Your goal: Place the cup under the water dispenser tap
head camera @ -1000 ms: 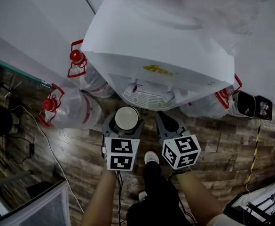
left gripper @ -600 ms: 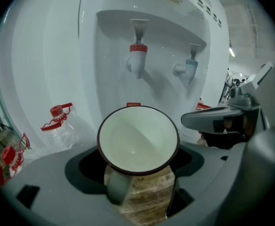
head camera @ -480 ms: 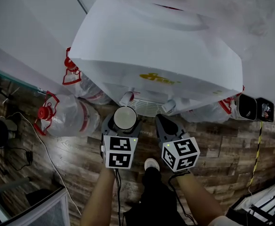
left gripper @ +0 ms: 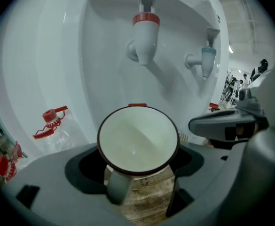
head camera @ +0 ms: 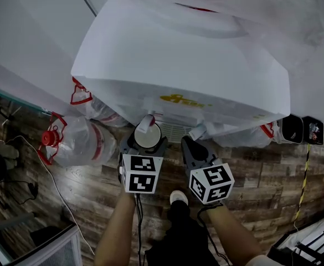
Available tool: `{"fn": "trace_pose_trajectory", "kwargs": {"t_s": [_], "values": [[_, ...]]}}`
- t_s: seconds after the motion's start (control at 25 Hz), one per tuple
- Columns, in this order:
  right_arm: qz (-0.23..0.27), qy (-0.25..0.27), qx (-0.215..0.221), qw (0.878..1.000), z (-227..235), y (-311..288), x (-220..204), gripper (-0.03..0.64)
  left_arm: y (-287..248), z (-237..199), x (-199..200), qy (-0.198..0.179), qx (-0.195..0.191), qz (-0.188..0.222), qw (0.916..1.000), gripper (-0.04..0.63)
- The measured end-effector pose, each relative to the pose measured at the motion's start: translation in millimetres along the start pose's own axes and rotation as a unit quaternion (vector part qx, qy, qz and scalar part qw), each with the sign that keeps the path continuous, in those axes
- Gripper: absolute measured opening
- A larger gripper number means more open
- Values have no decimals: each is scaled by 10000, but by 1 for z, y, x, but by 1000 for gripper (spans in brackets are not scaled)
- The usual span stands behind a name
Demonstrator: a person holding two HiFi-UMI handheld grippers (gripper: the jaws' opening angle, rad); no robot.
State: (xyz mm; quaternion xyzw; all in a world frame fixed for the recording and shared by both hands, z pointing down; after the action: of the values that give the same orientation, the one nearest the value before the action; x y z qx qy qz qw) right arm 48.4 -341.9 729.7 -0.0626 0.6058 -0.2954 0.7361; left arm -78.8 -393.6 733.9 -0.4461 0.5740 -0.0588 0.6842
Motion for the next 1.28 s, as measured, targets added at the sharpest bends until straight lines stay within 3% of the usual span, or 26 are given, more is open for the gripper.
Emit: {"fn": "trace_pose_trajectory", "kwargs": {"t_s": [0.84, 1.08, 1.28], "values": [[-12, 24, 60, 10000, 1, -10, -8, 20, -30, -2, -7, -26, -67, -143, 9999, 430], [1, -23, 55, 10000, 4, -12, -9, 20, -34, -4, -5, 115, -106, 69, 9999, 430], [-10, -46, 42, 10000, 6, -12, -12, 20, -34, -3, -7, -12, -85, 253, 9996, 430]]}}
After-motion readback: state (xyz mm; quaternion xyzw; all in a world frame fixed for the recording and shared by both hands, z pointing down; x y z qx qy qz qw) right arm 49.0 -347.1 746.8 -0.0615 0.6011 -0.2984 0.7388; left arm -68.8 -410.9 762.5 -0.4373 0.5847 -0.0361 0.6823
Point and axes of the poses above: the fingertips, and each gripper's own axes: y backward along the fingers, z to its right, x out of its top, the point moved 5 cm from there along y, backward along the fingers, and after that the axes turned 3 degrees about y, right-handed, at the moved point
